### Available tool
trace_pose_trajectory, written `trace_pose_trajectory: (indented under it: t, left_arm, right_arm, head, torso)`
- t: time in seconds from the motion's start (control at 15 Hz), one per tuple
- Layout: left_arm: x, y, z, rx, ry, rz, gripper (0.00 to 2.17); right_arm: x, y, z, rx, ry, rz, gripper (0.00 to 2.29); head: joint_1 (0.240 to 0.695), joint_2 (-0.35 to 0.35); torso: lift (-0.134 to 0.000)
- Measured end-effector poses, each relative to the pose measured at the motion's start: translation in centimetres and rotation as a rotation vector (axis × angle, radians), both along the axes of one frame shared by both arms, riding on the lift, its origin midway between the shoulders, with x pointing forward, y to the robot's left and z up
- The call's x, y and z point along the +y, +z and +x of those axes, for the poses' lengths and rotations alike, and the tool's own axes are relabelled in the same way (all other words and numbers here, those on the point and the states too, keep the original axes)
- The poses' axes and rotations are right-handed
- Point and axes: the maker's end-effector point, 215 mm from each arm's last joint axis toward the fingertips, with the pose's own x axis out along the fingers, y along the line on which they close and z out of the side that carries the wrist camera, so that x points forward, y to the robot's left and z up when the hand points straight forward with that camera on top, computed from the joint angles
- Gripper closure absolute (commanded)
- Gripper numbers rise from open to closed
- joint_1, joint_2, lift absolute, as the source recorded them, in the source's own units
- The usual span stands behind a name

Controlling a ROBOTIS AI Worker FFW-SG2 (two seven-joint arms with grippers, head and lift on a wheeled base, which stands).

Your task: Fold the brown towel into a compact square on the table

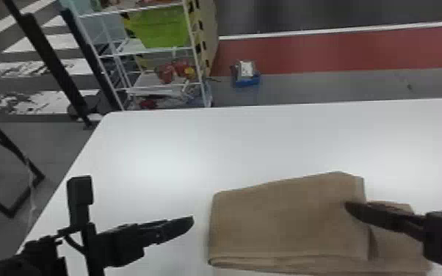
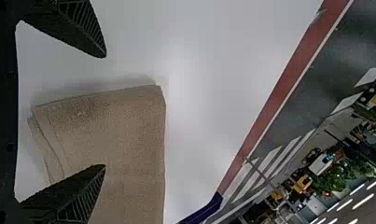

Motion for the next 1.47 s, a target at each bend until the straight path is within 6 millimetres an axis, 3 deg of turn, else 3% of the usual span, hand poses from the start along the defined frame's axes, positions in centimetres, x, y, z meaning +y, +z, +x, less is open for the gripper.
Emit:
trace_pose_trajectory:
  t: [0.13, 0.6, 0.87, 1.13, 1.33, 1.47]
  left_arm:
    - [-0.6, -0.1, 0.0, 0.001, -0.013, 0.001, 0.04]
    - [-2.2, -0.7, 0.0, 0.015, -0.044, 0.018, 0.04]
    - [-2.1, -1.0, -0.1, 0.020, -0.042, 0.026, 0.04]
    - [-2.2, -1.1, 0.0, 0.022, -0.043, 0.034, 0.04]
    - [-2.2, -1.2, 0.2, 0.024, -0.041, 0.040, 0.04]
    - [-2.0, -1.2, 0.5, 0.022, -0.038, 0.046, 0.04]
  right_arm:
    - [-1.3, 0.0, 0.2, 0.001, -0.025, 0.006, 1.42]
    - [-4.8, -4.3, -0.3, 0.108, -0.091, -0.001, 1.42]
    - [-7.4, -5.7, 0.8, 0.135, -0.133, -0.033, 1.42]
    - [-8.1, -6.5, 1.7, 0.157, -0.147, -0.017, 1.42]
    - [-6.0, -5.0, 2.2, 0.128, -0.100, 0.019, 1.42]
    - [-4.4, -1.6, 1.5, 0.049, -0.065, 0.035, 1.42]
  head:
    - [0.695, 0.137]
    - [0.695, 0.060]
    - [0.695, 0.016]
    - [0.695, 0.002]
    - [0.695, 0.029]
    - [0.695, 0.055]
  torso:
    - [-0.123]
    - [-0.123]
    - [-0.123]
    - [-0.123]
    - [-0.123]
    - [-0.123]
